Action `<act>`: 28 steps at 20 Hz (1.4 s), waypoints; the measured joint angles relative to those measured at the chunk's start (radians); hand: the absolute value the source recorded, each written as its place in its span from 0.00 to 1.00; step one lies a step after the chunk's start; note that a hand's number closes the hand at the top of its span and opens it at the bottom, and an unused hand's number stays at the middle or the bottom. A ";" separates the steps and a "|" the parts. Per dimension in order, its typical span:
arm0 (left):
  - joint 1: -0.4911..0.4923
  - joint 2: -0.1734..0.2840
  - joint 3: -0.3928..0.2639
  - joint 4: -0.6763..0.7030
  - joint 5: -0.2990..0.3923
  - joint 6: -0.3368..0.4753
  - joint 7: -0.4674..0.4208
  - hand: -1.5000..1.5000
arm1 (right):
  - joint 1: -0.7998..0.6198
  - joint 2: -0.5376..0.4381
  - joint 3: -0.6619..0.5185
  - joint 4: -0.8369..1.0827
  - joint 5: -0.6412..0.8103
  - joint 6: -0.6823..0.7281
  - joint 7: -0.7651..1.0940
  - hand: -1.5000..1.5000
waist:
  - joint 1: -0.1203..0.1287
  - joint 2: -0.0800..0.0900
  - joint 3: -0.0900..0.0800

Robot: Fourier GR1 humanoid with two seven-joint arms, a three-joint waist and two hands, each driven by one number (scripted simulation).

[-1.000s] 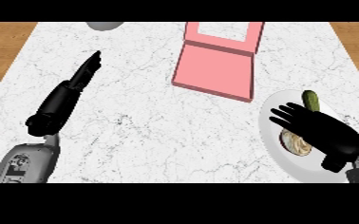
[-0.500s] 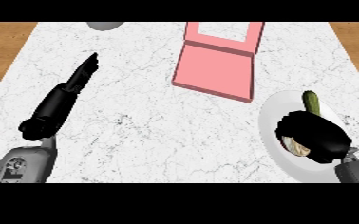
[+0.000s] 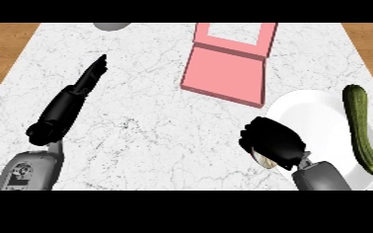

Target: Pick the cupcake from the plate and place it in the cardboard box

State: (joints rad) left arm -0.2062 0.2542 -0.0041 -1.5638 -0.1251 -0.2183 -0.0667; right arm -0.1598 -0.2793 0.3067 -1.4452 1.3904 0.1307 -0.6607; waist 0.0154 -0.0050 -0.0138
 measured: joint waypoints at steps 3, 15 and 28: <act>-0.017 -0.003 -0.012 0.006 -0.002 -0.010 0.000 0.50 | -0.049 0.131 0.121 -0.006 -0.015 0.066 0.103 1.00 | 0.028 0.005 0.002; -0.052 -0.010 0.001 0.064 -0.009 -0.007 -0.015 0.50 | -0.372 0.271 0.457 -0.177 -0.339 0.055 0.703 1.00 | 0.017 0.005 0.012; -0.044 -0.010 0.011 0.030 -0.006 -0.012 0.012 0.50 | -0.691 0.279 0.147 -0.064 -0.570 -0.112 1.120 1.00 | 0.009 0.007 0.013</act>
State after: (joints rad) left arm -0.2506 0.2439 0.0070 -1.5334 -0.1316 -0.2298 -0.0544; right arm -0.8505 -0.0004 0.4536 -1.5097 0.8203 0.0183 0.4589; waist 0.0246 0.0019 -0.0006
